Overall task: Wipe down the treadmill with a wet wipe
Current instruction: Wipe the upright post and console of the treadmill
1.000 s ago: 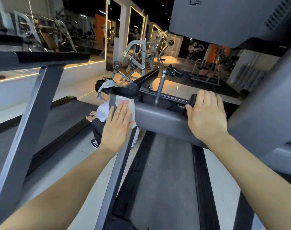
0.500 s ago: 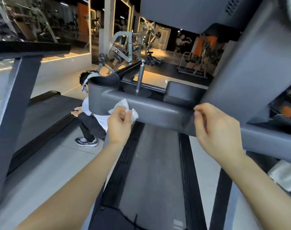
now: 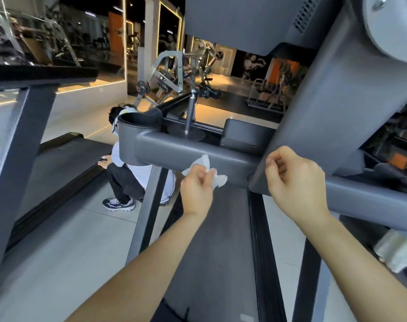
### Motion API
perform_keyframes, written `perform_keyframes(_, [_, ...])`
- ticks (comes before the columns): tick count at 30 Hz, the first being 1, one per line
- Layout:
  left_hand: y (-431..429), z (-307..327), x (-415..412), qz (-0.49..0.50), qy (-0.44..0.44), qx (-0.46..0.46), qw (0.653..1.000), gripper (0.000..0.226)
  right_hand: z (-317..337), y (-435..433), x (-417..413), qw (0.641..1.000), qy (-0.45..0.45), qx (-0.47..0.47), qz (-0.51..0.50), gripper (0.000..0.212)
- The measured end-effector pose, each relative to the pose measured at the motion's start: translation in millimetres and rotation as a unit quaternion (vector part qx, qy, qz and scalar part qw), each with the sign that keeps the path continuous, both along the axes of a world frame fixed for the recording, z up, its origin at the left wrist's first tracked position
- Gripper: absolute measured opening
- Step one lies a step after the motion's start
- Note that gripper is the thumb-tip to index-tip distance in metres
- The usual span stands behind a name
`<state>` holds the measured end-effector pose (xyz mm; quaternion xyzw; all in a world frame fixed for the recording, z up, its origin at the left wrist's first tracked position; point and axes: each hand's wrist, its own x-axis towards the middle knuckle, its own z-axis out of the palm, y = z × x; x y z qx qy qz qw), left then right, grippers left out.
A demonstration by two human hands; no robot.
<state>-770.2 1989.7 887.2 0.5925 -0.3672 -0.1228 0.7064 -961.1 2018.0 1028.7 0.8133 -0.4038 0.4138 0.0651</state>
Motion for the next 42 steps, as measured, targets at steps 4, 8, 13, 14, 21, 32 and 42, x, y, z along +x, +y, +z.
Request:
perform_keyframes(4, [19,2,66,0.069,0.042,-0.016,0.997,0.032,-3,5,44,0.998,0.019,-0.005,0.067,0.006])
perform_keyframes(8, [33,16,122,0.138,-0.019,0.008,0.99,0.036,3,4,98,0.987,0.076,-0.052,0.129,0.023])
perform_keyframes(13, [28,34,184,0.247,-0.147,0.051,0.956,0.055,-3,-35,163,0.97,0.225,-0.034,0.083,0.051])
perform_keyframes(14, [27,37,189,0.243,-0.13,0.043,0.96,0.056,-9,-44,172,0.965,0.249,-0.032,0.078,0.056])
perform_keyframes(21, [27,-22,196,0.21,-0.026,0.044,0.976,0.028,-53,-70,185,0.946,0.316,-0.058,0.038,0.064])
perform_keyframes(32, [10,35,190,0.236,-0.035,0.004,0.971,0.065,-52,-72,189,0.945,0.32,-0.046,0.035,0.08])
perform_keyframes(42, [15,83,217,0.043,0.42,-0.005,0.907,0.039,-53,-68,190,0.947,0.318,-0.028,0.03,0.086])
